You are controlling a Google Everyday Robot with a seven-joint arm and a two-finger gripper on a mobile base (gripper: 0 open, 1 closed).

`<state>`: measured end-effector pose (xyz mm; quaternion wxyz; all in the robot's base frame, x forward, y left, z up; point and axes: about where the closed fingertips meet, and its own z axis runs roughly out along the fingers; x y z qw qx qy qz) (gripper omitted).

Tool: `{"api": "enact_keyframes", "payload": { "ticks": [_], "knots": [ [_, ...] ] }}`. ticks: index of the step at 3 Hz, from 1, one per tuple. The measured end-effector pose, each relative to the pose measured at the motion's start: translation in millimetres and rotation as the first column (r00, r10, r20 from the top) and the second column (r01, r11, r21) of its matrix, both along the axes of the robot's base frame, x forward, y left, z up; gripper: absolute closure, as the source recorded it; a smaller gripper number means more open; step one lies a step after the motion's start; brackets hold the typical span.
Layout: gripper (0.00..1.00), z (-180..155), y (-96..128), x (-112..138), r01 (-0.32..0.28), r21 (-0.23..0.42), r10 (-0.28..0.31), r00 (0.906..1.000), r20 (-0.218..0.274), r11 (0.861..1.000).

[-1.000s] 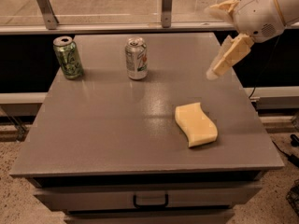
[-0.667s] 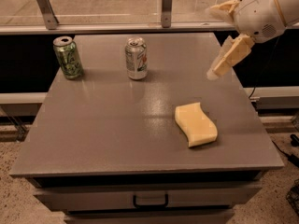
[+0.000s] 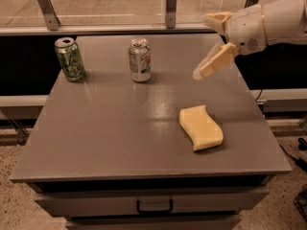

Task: Move 7up can near sponge

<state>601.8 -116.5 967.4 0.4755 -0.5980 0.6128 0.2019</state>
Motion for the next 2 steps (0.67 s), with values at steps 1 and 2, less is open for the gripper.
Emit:
{"api": "enact_keyframes", "payload": {
  "ticks": [1, 2],
  "knots": [
    [0.0, -10.2, 28.5, 32.7, 0.013, 0.125, -0.014, 0.9999, 0.01, 0.992],
    [0.0, -18.1, 52.1, 59.0, 0.019, 0.212, -0.019, 0.9998, -0.002, 0.977]
  ]
}}
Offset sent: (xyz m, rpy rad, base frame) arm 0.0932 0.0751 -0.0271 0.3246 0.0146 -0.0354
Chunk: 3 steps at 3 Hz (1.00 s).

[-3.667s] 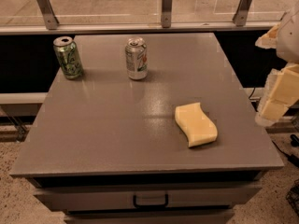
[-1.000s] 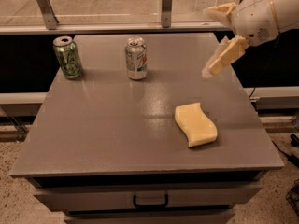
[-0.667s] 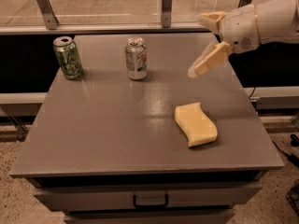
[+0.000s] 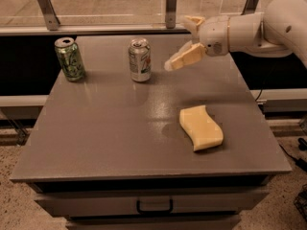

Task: Move 7up can near sponge

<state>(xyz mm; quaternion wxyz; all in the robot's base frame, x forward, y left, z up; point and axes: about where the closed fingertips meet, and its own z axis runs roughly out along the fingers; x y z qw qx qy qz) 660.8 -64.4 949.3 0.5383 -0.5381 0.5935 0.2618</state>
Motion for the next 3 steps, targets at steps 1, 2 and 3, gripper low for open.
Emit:
{"api": "enact_keyframes", "payload": {
  "ticks": [1, 2, 3],
  "knots": [
    [0.0, -8.3, 19.7, 18.4, 0.013, 0.068, -0.01, 0.999, -0.044, 0.998],
    [0.0, -14.9, 37.4, 30.1, 0.018, 0.112, -0.009, 0.9968, -0.08, 0.994],
    [0.0, -20.5, 53.9, 37.5, 0.007, 0.135, 0.006, 0.9954, -0.096, 0.991]
  ]
}}
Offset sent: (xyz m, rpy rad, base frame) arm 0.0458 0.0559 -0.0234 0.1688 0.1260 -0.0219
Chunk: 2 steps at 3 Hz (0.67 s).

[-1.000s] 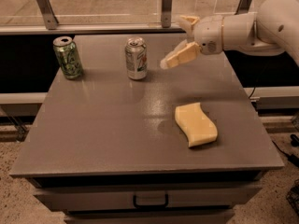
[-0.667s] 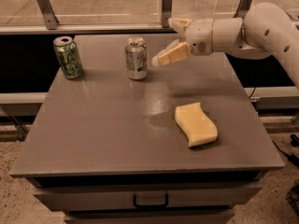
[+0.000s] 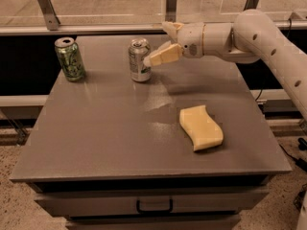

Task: Move 7up can near sponge

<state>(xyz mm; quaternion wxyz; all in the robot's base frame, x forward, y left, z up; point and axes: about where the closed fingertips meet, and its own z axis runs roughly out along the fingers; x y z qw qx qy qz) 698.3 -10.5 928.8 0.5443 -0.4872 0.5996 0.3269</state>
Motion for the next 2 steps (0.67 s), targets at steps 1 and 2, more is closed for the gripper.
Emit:
{"api": "enact_keyframes", "payload": {
  "ticks": [1, 2],
  "knots": [
    [0.0, -8.2, 14.9, 2.2, -0.036, -0.024, 0.035, 0.9992, -0.018, 0.999],
    [0.19, -15.6, 27.5, 1.1, -0.071, -0.028, 0.07, 0.9968, -0.04, 0.997]
  ]
}}
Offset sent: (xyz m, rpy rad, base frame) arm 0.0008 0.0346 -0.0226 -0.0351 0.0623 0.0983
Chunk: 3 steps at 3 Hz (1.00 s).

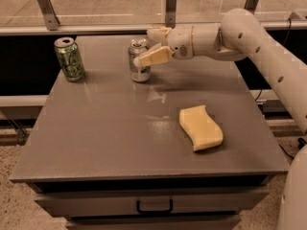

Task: Move 7up can near sponge

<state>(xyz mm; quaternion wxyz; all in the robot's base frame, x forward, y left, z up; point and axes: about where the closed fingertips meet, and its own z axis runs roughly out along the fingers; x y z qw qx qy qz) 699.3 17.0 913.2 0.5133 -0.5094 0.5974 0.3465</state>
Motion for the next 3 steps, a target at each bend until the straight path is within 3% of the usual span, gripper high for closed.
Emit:
{"api": "enact_keyframes", "payload": {
  "ticks": [2, 3],
  "knots": [
    [0.64, -6.6, 8.4, -6.4, -0.064, 0.015, 0.065, 0.9977, -0.021, 0.998],
    [0.87, -4.3, -4.0, -13.3, -0.116, 0.024, 0.116, 0.9932, -0.007, 0.993]
  ]
}}
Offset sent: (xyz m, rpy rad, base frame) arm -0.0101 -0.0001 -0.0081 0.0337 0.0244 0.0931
